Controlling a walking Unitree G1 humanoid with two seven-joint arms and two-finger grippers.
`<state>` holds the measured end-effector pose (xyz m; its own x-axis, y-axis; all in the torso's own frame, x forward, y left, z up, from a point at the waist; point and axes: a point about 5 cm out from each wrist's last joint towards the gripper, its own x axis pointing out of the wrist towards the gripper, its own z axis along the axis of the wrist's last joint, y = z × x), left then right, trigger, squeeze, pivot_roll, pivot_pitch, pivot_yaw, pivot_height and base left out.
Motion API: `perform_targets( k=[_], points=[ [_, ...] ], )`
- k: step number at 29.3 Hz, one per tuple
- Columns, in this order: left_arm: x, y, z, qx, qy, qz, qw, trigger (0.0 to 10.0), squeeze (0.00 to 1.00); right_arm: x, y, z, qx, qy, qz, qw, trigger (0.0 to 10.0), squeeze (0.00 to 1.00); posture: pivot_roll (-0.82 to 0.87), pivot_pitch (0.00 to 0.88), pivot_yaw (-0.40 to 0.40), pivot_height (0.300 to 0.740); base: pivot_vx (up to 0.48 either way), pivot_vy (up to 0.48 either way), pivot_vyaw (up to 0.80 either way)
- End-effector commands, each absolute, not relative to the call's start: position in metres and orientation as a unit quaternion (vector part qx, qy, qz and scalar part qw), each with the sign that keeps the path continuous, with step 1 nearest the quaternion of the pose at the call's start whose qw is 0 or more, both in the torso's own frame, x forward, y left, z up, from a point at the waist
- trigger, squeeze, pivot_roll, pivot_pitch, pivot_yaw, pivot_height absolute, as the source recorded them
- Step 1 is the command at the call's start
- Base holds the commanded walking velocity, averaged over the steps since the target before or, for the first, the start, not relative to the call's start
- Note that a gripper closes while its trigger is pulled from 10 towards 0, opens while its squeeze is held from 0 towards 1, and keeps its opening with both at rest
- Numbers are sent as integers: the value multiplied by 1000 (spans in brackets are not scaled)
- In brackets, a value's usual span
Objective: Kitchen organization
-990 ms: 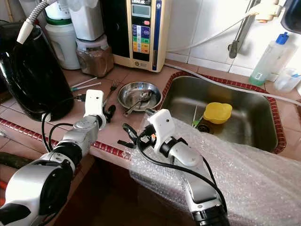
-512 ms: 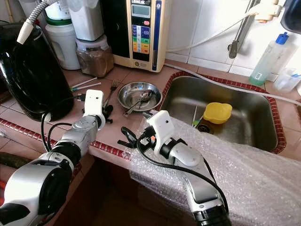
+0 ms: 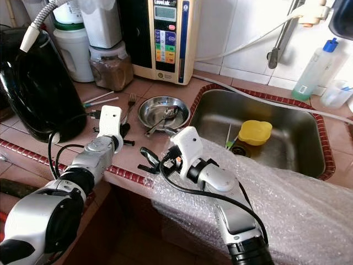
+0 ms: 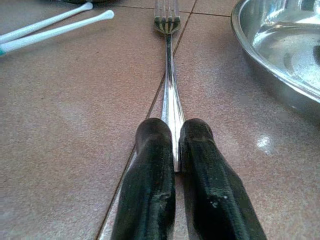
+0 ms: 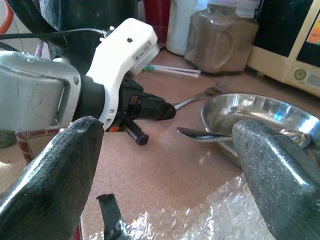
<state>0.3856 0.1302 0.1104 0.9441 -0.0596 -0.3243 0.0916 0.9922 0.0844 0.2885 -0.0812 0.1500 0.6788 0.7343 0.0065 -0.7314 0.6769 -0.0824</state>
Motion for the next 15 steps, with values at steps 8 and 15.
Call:
perform_targets(
  k=[8, 15],
  points=[
    [375, 144, 90, 52, 198, -27, 978, 0, 0, 292, -79, 151, -45, -24, 413, 909, 10000, 0, -44, 0, 1, 740, 0, 0, 0],
    [372, 144, 87, 51, 195, -28, 979, 0, 0, 295, -78, 152, -48, -27, 414, 908, 10000, 0, -31, 0, 2, 740, 0, 0, 0]
  ],
)
